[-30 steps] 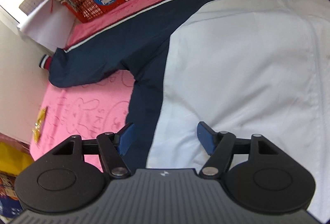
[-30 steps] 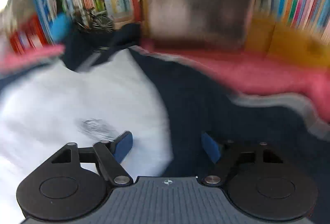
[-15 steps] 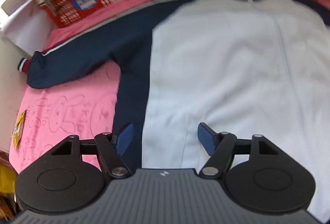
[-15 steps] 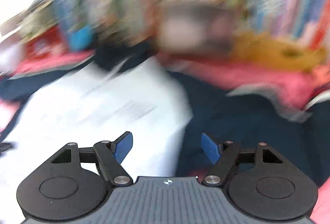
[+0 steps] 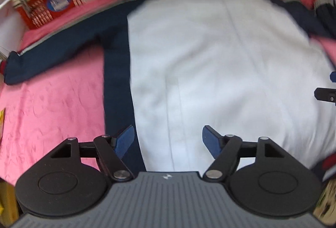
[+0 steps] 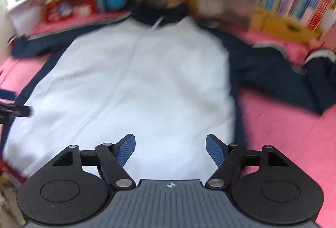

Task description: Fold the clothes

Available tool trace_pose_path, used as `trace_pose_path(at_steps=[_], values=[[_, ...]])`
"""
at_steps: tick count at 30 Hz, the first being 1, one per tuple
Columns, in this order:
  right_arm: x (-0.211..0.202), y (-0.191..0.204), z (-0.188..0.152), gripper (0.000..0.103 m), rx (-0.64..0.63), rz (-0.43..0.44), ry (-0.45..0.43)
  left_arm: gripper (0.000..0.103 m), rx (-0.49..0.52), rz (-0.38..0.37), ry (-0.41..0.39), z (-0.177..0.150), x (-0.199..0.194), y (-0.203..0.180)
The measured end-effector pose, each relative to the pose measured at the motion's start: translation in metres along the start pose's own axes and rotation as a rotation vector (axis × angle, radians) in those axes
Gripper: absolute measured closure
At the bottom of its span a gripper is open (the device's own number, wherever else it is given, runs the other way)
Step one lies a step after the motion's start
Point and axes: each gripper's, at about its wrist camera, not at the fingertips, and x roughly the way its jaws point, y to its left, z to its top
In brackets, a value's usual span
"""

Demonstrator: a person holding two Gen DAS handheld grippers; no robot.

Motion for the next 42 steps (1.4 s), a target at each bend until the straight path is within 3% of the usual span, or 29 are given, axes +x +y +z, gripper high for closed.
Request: trace_pose_path(at_steps=[1,5,9,14,16,20,23,27,42], values=[[0.003,0.008,-0.008,0.028,0.008,-0.004,0.029,0.025,-0.003,-0.007,0.009,-0.009,0.002,0.001],[-0.001,0.008,-0.042,0.02,0.1,-0.034,0.102,0.024,-0.013,-0.038,0.054,-0.028,-0.002,0.009],[-0.023,0.001,-0.039,0.021,0.134,-0.079,0.141,0.029,-0.01,-0.034,0.085,-0.023,-0.019,0.016],[-0.078,0.007,0.01,0.018,0.141,-0.145,-0.009,0.027,-0.079,-0.053,-0.074,0.027,-0.09,0.037],[-0.099,0.011,0.036,0.008,0.143,-0.167,-0.076,0.02,-0.109,-0.046,-0.113,0.052,-0.118,0.04],[-0.132,0.028,0.075,0.001,0.123,-0.187,-0.169,0.015,-0.15,-0.009,-0.138,0.083,-0.156,0.037],[-0.146,0.038,0.085,0.0,0.114,-0.143,-0.203,0.015,-0.143,-0.011,-0.127,0.08,-0.168,0.025],[-0.153,0.044,0.076,0.0,0.119,-0.101,-0.2,0.015,-0.103,-0.02,-0.076,0.066,-0.164,0.006],[-0.147,0.037,0.01,0.0,0.187,-0.094,-0.073,0.015,-0.039,-0.045,0.08,0.017,-0.142,-0.029]])
